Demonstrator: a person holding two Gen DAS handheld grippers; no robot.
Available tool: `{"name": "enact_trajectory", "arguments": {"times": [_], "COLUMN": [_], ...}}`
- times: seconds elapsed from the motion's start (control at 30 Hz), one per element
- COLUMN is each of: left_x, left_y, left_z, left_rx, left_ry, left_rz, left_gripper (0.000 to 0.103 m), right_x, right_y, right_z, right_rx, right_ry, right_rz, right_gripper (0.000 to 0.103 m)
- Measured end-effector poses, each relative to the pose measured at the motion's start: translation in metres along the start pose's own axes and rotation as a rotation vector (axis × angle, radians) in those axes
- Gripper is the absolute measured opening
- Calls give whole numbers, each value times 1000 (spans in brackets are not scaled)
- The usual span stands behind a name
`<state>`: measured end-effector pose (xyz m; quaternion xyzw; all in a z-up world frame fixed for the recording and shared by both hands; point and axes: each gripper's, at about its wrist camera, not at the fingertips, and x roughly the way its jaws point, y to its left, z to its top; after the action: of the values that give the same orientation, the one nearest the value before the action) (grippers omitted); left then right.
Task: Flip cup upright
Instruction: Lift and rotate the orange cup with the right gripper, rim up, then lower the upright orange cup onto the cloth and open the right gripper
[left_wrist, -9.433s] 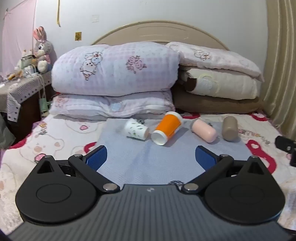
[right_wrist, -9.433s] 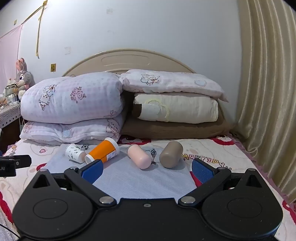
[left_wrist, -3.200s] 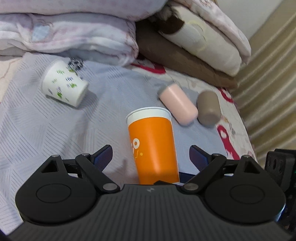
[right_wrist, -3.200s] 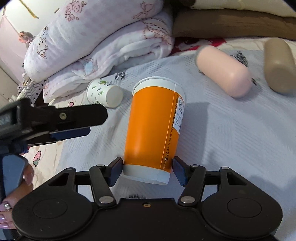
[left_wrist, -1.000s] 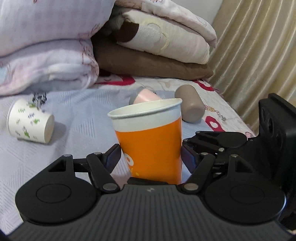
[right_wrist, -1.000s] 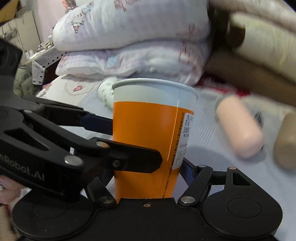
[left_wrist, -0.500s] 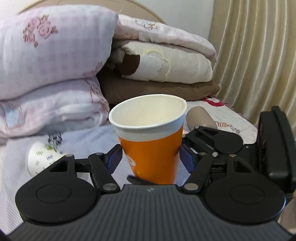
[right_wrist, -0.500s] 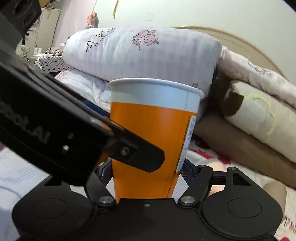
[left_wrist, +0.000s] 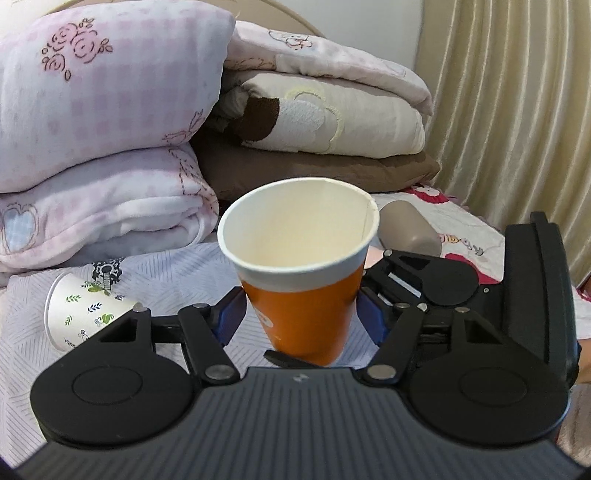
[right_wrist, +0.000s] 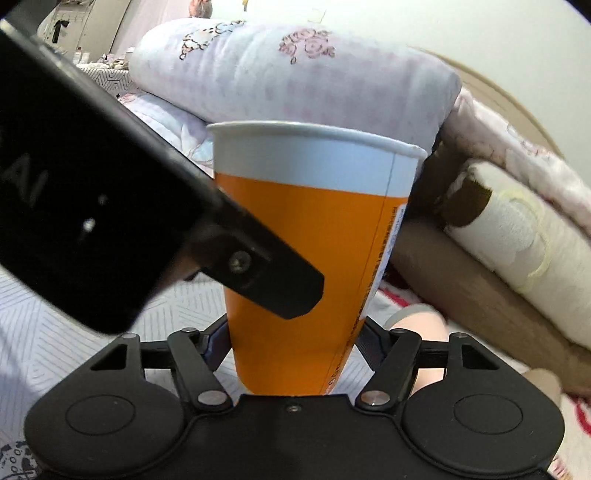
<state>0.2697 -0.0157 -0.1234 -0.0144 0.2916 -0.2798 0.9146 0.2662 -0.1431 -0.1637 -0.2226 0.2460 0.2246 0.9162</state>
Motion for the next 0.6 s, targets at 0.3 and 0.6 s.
{"name": "enact_trajectory", "arguments": {"times": [0.3, 0.6], "left_x": [1, 3], "left_y": [-6, -8], "left_z": [-8, -11], "left_rx": [62, 51], "left_ry": [27, 61], "left_rz": [-8, -60], "left_gripper": [63, 60], "right_x": [6, -5], "right_y": [-5, -16], "right_z": [4, 18], "right_rx": [33, 125], "right_ry": [51, 152], "right_rz": [88, 73], "right_gripper": [83, 76]}}
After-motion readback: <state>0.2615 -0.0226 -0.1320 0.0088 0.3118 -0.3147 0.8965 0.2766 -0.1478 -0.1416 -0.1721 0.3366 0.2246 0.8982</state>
